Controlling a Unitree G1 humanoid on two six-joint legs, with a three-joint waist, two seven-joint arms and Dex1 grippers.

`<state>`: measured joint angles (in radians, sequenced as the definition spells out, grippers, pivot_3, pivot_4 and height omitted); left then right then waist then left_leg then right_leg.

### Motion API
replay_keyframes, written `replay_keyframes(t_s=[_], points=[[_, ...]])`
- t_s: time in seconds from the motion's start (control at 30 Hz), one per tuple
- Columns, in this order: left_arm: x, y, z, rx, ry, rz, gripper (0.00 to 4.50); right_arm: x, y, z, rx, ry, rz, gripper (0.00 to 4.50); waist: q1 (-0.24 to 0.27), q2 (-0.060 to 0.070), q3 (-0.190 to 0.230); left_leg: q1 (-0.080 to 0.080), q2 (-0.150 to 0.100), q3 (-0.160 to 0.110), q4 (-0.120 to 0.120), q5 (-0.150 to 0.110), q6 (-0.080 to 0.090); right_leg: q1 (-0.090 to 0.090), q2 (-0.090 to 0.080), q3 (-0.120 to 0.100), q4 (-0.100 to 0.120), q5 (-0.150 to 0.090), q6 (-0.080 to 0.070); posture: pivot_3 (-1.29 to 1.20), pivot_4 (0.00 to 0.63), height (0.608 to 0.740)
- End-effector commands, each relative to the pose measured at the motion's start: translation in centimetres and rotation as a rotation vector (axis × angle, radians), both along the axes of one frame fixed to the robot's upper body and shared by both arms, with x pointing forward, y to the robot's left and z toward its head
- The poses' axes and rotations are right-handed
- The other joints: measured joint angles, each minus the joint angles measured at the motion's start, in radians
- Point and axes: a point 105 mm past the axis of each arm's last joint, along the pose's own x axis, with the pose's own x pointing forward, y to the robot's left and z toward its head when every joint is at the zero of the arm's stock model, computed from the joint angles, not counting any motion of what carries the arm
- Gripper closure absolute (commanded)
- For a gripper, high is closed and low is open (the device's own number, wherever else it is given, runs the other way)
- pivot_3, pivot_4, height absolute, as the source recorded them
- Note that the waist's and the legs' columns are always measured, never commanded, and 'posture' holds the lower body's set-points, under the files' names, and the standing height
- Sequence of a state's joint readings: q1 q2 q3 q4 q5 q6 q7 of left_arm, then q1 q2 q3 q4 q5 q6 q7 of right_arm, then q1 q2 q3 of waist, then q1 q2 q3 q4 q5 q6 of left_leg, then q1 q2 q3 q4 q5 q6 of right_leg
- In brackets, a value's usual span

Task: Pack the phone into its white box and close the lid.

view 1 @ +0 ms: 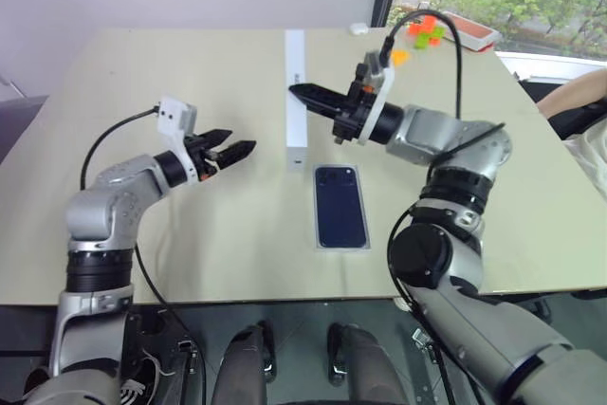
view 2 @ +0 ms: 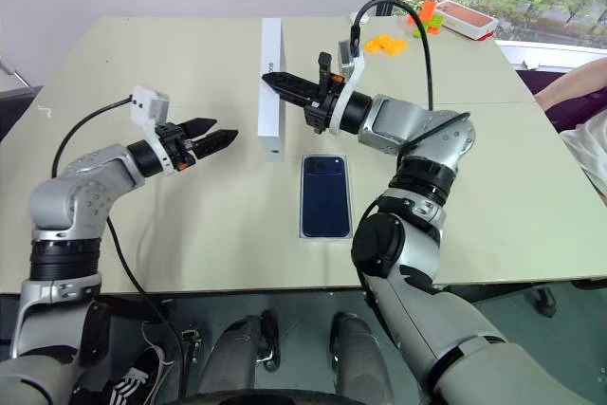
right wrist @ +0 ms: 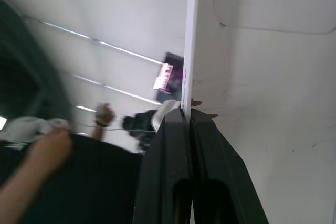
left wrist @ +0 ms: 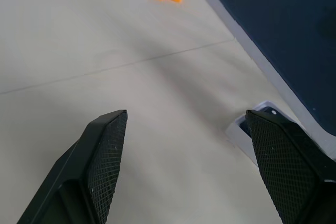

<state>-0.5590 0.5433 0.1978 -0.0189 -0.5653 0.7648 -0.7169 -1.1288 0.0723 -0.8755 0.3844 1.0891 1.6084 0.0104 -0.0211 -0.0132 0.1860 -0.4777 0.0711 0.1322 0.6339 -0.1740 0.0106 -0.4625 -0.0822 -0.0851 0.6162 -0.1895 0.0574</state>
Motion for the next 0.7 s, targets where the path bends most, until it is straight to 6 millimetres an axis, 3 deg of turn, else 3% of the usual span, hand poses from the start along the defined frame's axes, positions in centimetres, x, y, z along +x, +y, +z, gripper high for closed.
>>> replay_keyframes(t_s=[0.03, 0.37, 0.5, 0.67, 0.7], points=[[-0.8, 0.5, 1.6, -0.012, -0.049, -0.008, 0.69, -1.2, 0.7, -0.8, 0.034, 0.012, 0.047, 4.48, 0.002, 0.0, 0.0, 0.0, 0.0, 0.0, -0.001, 0.0, 0.0, 0.0, 0.0, 0.0, 0.0, 0.0, 0.0, 0.0, 0.15, 0.74], [-1.8, -0.8, 0.3, -0.007, -0.011, -0.039, 0.69, -3.9, 0.4, -5.3, -0.064, 0.055, 0.069, 4.48, 0.0, 0.0, 0.0, 0.0, -0.001, 0.0, -0.001, 0.001, 0.002, 0.001, 0.0, 0.0, -0.002, 0.0, 0.001, 0.0, 0.15, 0.74], [-2.0, -1.6, -0.6, 0.001, 0.007, -0.052, 0.69, -4.8, 0.4, -6.0, -0.057, 0.084, 0.061, 4.48, 0.0, 0.0, 0.0, 0.001, -0.001, -0.001, -0.001, 0.0, 0.0, 0.001, 0.0, 0.0, -0.002, 0.0, 0.0, 0.0, 0.15, 0.74], [-2.4, -2.7, -2.3, -0.009, 0.059, -0.092, 0.69, -4.5, -0.3, -6.2, -0.072, 0.136, -0.013, 4.48, 0.0, 0.0, 0.0, 0.001, -0.001, -0.001, -0.001, 0.0, 0.0, 0.001, 0.0, 0.0, -0.002, -0.001, -0.001, 0.0, 0.15, 0.74], [-2.5, -2.8, -2.7, -0.014, 0.071, -0.097, 0.95, -4.5, -0.4, -6.3, -0.074, 0.145, -0.019, 4.49, 0.0, 0.0, 0.0, 0.001, -0.001, -0.001, -0.001, 0.0, 0.0, 0.001, 0.0, 0.0, -0.002, -0.001, -0.002, 0.0, 0.15, 0.74]])
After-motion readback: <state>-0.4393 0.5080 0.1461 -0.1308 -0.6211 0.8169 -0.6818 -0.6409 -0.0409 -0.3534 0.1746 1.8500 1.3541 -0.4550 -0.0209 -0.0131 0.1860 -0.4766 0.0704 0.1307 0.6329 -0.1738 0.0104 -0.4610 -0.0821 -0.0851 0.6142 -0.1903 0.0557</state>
